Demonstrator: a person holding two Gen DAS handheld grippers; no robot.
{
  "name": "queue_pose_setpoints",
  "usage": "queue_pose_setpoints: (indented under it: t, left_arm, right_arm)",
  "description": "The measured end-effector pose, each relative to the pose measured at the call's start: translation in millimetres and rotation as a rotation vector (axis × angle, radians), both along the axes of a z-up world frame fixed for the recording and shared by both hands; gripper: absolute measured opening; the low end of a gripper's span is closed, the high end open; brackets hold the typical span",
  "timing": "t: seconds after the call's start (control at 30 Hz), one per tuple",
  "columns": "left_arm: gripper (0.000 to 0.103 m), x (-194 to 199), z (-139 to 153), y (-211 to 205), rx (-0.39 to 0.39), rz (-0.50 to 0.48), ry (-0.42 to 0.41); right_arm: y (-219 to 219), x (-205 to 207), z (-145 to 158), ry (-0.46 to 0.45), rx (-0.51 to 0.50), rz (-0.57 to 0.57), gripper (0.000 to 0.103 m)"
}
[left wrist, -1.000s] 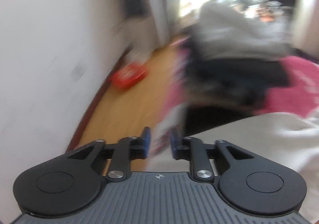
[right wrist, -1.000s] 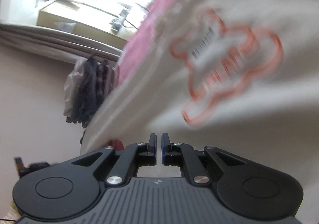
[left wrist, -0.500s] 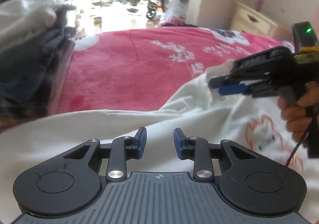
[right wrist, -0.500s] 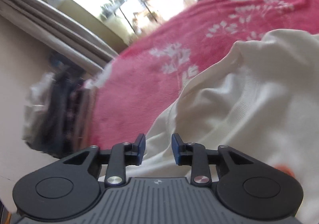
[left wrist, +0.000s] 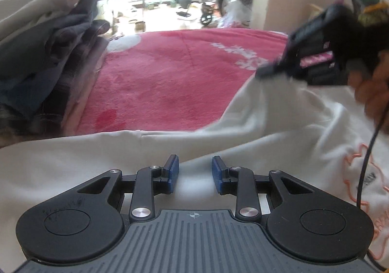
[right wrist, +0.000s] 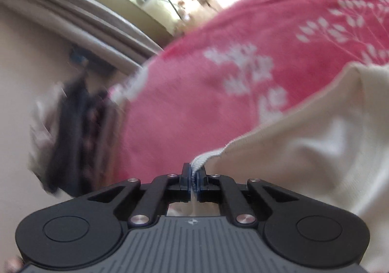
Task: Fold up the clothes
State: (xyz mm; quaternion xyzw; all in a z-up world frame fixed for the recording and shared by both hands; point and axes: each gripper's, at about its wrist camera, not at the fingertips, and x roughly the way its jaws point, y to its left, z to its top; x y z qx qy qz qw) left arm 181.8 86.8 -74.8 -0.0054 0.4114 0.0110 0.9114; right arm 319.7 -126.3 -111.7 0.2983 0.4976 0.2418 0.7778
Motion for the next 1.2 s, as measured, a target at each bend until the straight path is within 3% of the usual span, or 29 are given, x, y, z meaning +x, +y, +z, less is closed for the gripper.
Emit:
queue_pose_setpoints:
  t: [0.27, 0.43, 0.57, 0.67, 0.73, 0.87, 0.97, 1.13, 1.2]
  left_arm:
    - [0.03, 5, -14, 20, 0.018, 0.118, 0.059]
    - [0.03, 3, -19, 22, 0.058, 0.138, 0.071]
    - [0.031, 3, -21, 20, 0.087, 0.138, 0.071]
    - [0.033, 3, -21, 21, 0.089, 0.146, 0.073]
    - [0.034, 3, -21, 23, 0.09, 0.153, 0.074]
    - [0.035, 5, -24, 24, 0.105, 0.163, 0.069]
    - [0.035, 5, -24, 24, 0.108, 0.178, 0.061]
    - [0.035, -6, -15, 28, 0.044, 0.184, 0.001]
    - [0.035, -15, -7, 25, 0.027, 0.164, -0.045]
  right_arm:
    - [5, 42, -37, 0.093, 0.169, -0.109, 0.005]
    - [20, 54, -71, 0.015, 0.083, -0.027, 0.003]
    - [11, 63, -79, 0.056, 0.156, -0.007, 0.003]
    - [6, 73, -68, 0.133, 0.153, 0.028, 0.015]
    - [2, 80, -57, 0.185, 0.147, 0.057, 0.05]
    - [-11, 94, -29, 0.241, 0.123, 0.089, 0.057]
    - [-25, 97, -2, 0.197, 0.062, 0.083, 0.057]
    - [-74, 69, 59, -0.084, -0.05, -0.001, 0.056]
    - [-82, 58, 61, -0.118, -0.162, 0.026, 0.054]
